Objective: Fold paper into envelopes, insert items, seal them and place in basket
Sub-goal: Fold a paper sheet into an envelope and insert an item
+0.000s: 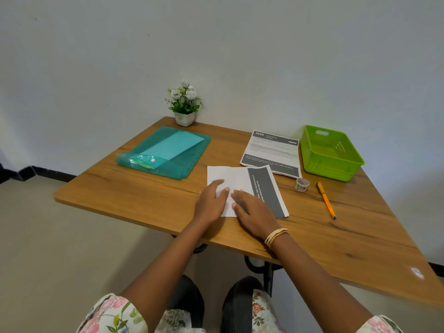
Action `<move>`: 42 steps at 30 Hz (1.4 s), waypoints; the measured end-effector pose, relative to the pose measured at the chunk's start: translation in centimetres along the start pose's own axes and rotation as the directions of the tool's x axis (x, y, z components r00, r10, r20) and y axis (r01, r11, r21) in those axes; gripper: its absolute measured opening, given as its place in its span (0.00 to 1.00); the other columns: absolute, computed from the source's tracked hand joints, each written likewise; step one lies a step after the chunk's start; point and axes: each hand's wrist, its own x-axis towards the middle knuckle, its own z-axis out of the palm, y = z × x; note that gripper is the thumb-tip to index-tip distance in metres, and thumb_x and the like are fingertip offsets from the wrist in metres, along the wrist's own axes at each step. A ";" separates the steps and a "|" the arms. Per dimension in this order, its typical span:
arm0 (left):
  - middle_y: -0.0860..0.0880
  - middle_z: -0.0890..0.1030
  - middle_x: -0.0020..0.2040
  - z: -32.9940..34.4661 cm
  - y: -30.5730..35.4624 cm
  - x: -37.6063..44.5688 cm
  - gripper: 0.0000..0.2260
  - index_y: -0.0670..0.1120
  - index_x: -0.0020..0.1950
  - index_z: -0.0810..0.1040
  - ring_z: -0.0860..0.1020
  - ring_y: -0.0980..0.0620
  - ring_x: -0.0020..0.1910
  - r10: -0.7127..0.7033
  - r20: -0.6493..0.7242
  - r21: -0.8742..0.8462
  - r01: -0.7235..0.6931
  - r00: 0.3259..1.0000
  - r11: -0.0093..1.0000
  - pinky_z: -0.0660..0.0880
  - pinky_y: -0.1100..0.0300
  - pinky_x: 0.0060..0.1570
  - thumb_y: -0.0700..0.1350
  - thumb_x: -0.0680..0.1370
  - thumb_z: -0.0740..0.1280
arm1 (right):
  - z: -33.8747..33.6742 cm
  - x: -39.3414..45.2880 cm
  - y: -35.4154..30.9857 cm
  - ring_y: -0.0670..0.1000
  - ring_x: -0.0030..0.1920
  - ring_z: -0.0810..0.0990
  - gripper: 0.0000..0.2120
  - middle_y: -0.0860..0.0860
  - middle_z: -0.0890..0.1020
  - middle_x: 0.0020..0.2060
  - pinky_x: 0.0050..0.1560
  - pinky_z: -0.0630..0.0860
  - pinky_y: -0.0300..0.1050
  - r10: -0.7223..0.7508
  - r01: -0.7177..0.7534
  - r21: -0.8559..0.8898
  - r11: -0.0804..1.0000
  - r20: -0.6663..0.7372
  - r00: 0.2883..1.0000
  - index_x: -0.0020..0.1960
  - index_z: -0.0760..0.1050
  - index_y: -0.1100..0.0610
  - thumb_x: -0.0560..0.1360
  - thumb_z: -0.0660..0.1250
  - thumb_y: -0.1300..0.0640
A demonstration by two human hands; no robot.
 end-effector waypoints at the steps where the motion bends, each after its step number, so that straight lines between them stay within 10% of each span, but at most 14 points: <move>1: 0.49 0.68 0.73 -0.2 0.8 0.1 0.16 0.51 0.71 0.70 0.67 0.49 0.71 -0.073 -0.057 -0.160 0.063 0.996 0.985 0.67 0.58 0.63 0.49 0.83 0.57 | 0.0 0.0 0.0 0.49 0.73 0.64 0.21 0.48 0.68 0.72 0.71 0.61 0.46 0.005 -0.005 0.008 1.000 0.004 1.000 0.72 0.66 0.51 0.81 0.57 0.49; 7: 0.50 0.75 0.47 -2.8 3.4 2.4 0.03 0.47 0.52 0.73 0.75 0.51 0.44 -0.554 0.006 -0.711 0.393 0.833 0.583 0.74 0.59 0.44 0.42 0.81 0.61 | 0.0 0.0 0.1 0.49 0.72 0.66 0.21 0.48 0.68 0.72 0.70 0.63 0.46 0.047 -0.047 0.034 0.998 0.004 0.999 0.72 0.67 0.50 0.80 0.58 0.48; 10: 0.43 0.77 0.52 -3.7 2.6 2.9 0.12 0.44 0.62 0.71 0.77 0.48 0.47 -0.606 0.094 -0.753 0.455 0.790 0.476 0.77 0.54 0.46 0.38 0.79 0.62 | 0.1 0.1 0.1 0.50 0.71 0.67 0.21 0.48 0.69 0.72 0.69 0.64 0.47 0.047 -0.048 0.024 0.999 0.007 0.999 0.72 0.67 0.50 0.80 0.58 0.47; 17: 0.43 0.82 0.53 -1.8 1.3 1.6 0.11 0.42 0.60 0.78 0.81 0.47 0.48 -0.479 0.033 -0.513 0.427 0.877 0.745 0.80 0.54 0.44 0.42 0.79 0.66 | -0.1 -0.2 -0.5 0.50 0.70 0.69 0.22 0.50 0.71 0.70 0.69 0.65 0.47 0.024 -0.023 0.041 0.999 -0.013 1.000 0.72 0.67 0.52 0.80 0.57 0.46; 20: 0.42 0.83 0.51 -1.6 1.7 0.5 0.15 0.39 0.59 0.78 0.82 0.47 0.47 -0.378 0.029 -0.691 0.292 0.925 0.662 0.78 0.50 0.52 0.47 0.82 0.59 | -0.2 0.0 -1.7 0.51 0.64 0.73 0.24 0.51 0.73 0.68 0.62 0.71 0.46 0.070 -0.067 0.167 0.984 -0.013 0.997 0.72 0.66 0.52 0.80 0.54 0.41; 25: 0.28 0.72 0.64 0.1 3.8 -2.5 0.26 0.32 0.62 0.74 0.76 0.39 0.59 -0.049 -0.030 -0.509 0.027 0.998 0.861 0.71 0.72 0.39 0.53 0.82 0.50 | -0.8 1.9 -3.7 0.51 0.61 0.74 0.36 0.52 0.76 0.63 0.64 0.70 0.50 0.257 -0.252 0.535 0.807 0.067 0.964 0.66 0.70 0.52 0.73 0.49 0.26; 28: 0.45 0.81 0.58 1.3 1.7 -2.1 0.15 0.50 0.58 0.80 0.79 0.53 0.49 0.116 0.008 -0.175 -0.113 0.993 0.978 0.71 0.73 0.34 0.55 0.81 0.57 | -2.7 3.2 -3.7 0.54 0.51 0.80 0.23 0.54 0.81 0.51 0.58 0.75 0.54 0.385 -0.362 0.645 0.673 0.113 0.916 0.54 0.75 0.55 0.78 0.54 0.37; 32: 0.51 0.79 0.62 1.7 0.1 -1.1 0.15 0.50 0.66 0.77 0.75 0.58 0.53 0.151 0.036 0.027 -0.152 0.988 0.988 0.70 0.72 0.41 0.50 0.82 0.60 | -4.1 3.1 -2.6 0.53 0.41 0.77 0.05 0.60 0.80 0.51 0.44 0.76 0.47 0.533 -0.518 0.566 0.641 0.157 0.831 0.51 0.72 0.60 0.78 0.59 0.63; 37: 0.49 0.73 0.68 1.8 -0.4 -0.5 0.16 0.47 0.68 0.75 0.72 0.53 0.64 0.152 -0.028 0.131 -0.147 0.988 0.980 0.72 0.62 0.58 0.46 0.80 0.63 | -3.3 2.0 -2.4 0.55 0.42 0.77 0.13 0.54 0.77 0.44 0.55 0.78 0.57 0.627 -0.572 0.655 0.494 0.187 0.756 0.53 0.73 0.58 0.76 0.55 0.71; 40: 0.48 0.74 0.66 1.8 -0.2 -0.4 0.15 0.47 0.67 0.75 0.74 0.53 0.61 0.145 -0.103 0.115 -0.133 0.984 0.984 0.71 0.65 0.54 0.46 0.80 0.63 | -3.2 1.6 -2.4 0.61 0.49 0.79 0.18 0.61 0.79 0.54 0.57 0.76 0.61 0.628 -0.530 0.799 0.284 0.263 0.733 0.59 0.74 0.64 0.74 0.56 0.75; 42: 0.48 0.78 0.62 1.7 -0.2 -0.2 0.14 0.47 0.66 0.76 0.76 0.56 0.53 0.106 -0.134 0.026 -0.103 0.985 0.994 0.73 0.67 0.45 0.44 0.80 0.64 | -3.1 1.6 -2.5 0.56 0.46 0.78 0.18 0.61 0.77 0.58 0.51 0.79 0.55 0.620 -0.536 0.758 0.373 0.226 0.751 0.63 0.72 0.65 0.75 0.57 0.73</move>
